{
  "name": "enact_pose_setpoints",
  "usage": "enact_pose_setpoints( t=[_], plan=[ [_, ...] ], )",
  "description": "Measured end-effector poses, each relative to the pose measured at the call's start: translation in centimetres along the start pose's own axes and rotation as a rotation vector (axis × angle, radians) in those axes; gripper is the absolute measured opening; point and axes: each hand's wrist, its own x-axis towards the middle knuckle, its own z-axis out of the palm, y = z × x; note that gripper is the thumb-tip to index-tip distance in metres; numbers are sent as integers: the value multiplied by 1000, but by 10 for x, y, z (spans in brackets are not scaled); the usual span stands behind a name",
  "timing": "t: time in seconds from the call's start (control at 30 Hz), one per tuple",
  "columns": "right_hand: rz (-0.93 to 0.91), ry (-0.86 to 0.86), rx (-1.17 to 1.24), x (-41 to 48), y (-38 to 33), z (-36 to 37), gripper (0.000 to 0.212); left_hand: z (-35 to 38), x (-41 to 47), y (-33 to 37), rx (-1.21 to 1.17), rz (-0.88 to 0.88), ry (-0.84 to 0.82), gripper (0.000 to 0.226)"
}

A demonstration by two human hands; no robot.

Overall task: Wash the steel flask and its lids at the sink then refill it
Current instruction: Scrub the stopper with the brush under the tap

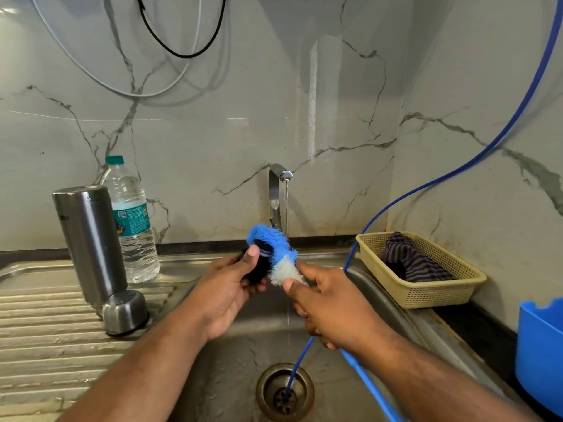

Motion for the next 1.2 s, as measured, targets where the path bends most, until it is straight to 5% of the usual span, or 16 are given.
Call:
enact_pose_setpoints(
  t=[0.3, 0.47, 0.7, 0.93, 1.2],
  plan=[
    [89, 71, 109, 0, -3, -3, 12, 11, -1, -8, 147, 75, -6, 34],
    [-76, 67, -123, 0, -4, 9, 43, -8, 9, -5, 87, 63, 227, 55],
    [-206, 121, -182, 6, -3, 0, 57, 7, -3, -7, 185, -3, 23, 71],
    [-243, 69, -148, 1, -3, 5, 60, 4, -1, 9, -180, 159, 172, 58],
    [-183, 161, -469, -19, -37, -19, 58, 18, -11, 16, -278, 226, 141, 61]
  ],
)
